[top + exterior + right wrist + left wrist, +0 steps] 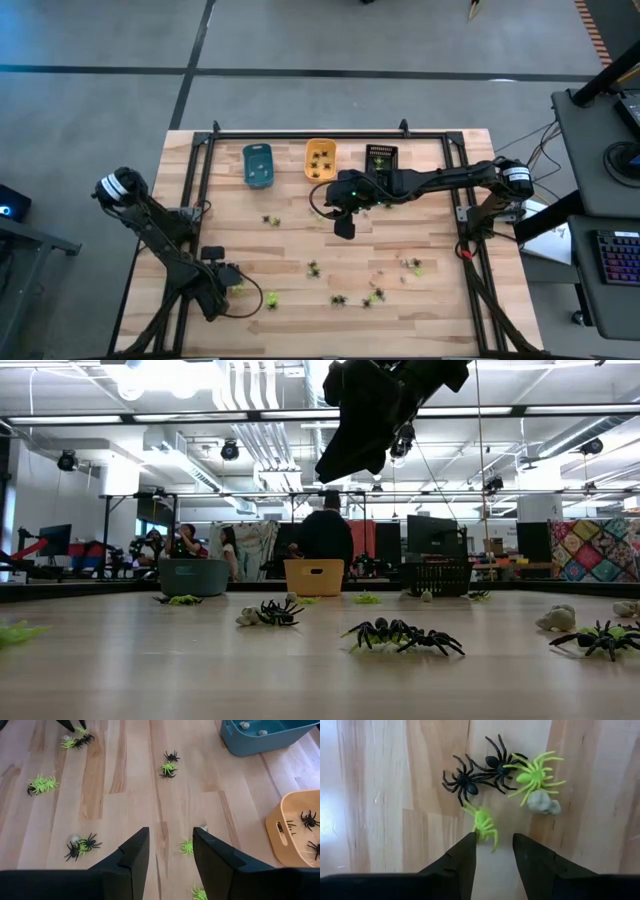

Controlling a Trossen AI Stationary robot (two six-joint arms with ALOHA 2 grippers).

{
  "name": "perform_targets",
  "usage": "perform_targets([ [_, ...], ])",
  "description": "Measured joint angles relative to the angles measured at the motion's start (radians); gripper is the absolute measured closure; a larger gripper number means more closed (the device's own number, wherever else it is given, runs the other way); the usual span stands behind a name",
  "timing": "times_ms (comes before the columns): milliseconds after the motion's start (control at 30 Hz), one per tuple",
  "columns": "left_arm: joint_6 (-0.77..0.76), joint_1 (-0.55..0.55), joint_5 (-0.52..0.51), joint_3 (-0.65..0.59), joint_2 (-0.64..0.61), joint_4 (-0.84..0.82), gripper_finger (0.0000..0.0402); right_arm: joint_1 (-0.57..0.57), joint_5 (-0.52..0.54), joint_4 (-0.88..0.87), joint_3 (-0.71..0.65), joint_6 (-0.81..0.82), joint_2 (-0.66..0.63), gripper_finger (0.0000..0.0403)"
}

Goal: Sort Halloween decoration
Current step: Put the green spider toy into the black bin

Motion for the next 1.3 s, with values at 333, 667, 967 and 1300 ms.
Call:
perform_targets([
  [333,-0.028,0.000,0.000,-0.001,0.001,0.004,0.0311,0.000,0.000,0.000,0.000,-0.003,0.000,0.0261],
  [667,-0.061,0.000,-0.009,-0.002,0.002,0.000,0.0377,0.000,0.000,0.009,-0.016,-0.002,0.000,0.0259],
  [967,-0.081,-0.009,-0.055,-0.007,-0.046,-0.015,0.0401,0.000,0.000,0.015,-0.027,-0.005,0.001,0.0264],
  [1300,-0.084,-0.011,-0.174,0.009,-0.218,-0.045,0.0401,0.000,0.000,0.048,-0.049,-0.029,0.001,0.0257],
])
